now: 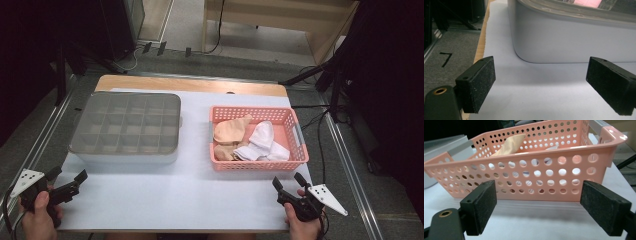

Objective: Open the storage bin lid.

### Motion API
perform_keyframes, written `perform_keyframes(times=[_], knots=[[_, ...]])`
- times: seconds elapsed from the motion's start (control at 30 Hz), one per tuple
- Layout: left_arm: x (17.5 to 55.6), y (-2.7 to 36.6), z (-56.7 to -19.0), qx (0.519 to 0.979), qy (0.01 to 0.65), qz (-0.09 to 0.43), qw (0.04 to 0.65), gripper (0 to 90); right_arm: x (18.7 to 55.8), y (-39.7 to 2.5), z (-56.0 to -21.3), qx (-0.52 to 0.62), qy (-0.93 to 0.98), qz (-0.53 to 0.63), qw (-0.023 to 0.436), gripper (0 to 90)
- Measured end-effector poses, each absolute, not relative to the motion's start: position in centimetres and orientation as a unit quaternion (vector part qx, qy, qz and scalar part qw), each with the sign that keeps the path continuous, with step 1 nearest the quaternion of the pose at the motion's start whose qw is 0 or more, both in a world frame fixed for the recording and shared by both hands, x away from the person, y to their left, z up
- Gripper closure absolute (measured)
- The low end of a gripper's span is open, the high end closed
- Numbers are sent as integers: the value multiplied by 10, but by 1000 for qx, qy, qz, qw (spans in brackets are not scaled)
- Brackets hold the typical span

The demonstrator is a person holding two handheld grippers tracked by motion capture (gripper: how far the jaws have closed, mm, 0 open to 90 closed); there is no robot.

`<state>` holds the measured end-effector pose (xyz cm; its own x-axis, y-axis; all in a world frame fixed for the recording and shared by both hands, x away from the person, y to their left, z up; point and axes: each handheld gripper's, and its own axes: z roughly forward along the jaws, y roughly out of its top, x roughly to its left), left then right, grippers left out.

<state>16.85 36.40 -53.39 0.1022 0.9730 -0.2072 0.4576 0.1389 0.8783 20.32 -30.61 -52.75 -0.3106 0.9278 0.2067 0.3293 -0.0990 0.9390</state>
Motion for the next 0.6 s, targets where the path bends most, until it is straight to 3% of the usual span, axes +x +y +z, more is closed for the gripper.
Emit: perform_keyframes(times=[0.1, 0.23, 0.4, 0.43, 0.6], knots=[[169, 367, -534, 587, 611, 275, 455, 96, 203, -304, -527, 510, 615, 527, 288, 146], [173, 370, -535, 584, 621, 257, 456, 95, 208, -310, -527, 533, 604, 533, 259, 149], [172, 371, -533, 582, 619, 254, 463, 95, 209, -309, -526, 541, 606, 519, 268, 145], [173, 369, -532, 595, 611, 255, 456, 95, 207, -306, -523, 531, 610, 514, 285, 145], [173, 361, -529, 620, 588, 253, 453, 33, 198, -302, -515, 517, 613, 536, 264, 147]])
